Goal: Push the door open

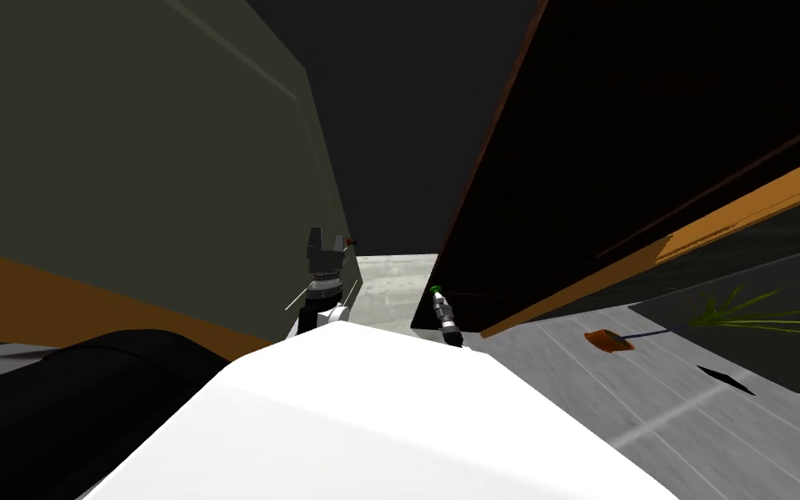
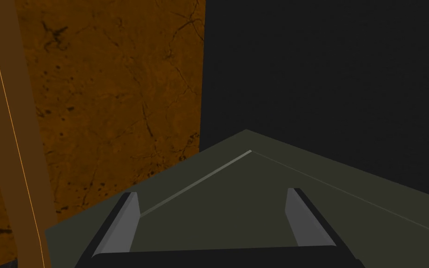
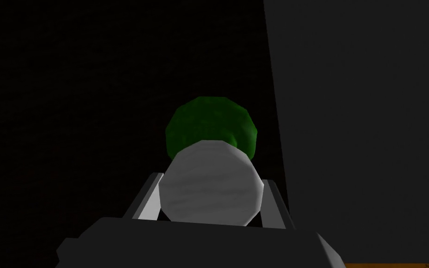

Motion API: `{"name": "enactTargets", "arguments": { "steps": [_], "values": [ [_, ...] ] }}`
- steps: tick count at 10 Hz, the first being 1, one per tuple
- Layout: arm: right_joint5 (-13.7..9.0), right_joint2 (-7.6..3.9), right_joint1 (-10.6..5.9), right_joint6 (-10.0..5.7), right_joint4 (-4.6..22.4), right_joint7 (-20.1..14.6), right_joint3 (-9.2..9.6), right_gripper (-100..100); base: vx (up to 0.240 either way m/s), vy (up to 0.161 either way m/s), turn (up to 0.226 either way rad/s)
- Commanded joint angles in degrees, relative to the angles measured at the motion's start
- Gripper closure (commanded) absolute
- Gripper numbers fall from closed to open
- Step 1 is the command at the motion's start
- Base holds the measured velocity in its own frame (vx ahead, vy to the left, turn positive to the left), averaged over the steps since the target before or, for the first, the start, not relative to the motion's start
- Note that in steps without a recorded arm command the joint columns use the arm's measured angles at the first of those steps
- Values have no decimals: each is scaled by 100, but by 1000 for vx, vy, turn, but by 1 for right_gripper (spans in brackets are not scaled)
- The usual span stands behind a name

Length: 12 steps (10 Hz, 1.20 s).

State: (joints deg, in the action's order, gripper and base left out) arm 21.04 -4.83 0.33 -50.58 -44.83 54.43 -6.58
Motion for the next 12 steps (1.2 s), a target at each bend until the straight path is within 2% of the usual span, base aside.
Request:
{"name": "enactTargets", "arguments": {
  "steps": [1,3,7,8,10,11,12],
  "values": [
    [-73,-35,27,18,-136,-167,-23,100,29,-2,27],
    [-73,-35,27,18,-136,-167,-23,100,12,-3,-1],
    [-509,-49,24,-12,-147,-865,-26,100,37,-3,66],
    [-509,-49,24,-12,-147,-938,-26,100,49,-11,20],
    [-756,-53,22,-29,-153,-1293,-27,100,52,4,69],
    [-756,-53,22,-29,-153,-1359,-27,100,39,-4,21],
    [-891,-54,22,-39,-156,-1580,-28,100,38,-10,41]
  ]
}}
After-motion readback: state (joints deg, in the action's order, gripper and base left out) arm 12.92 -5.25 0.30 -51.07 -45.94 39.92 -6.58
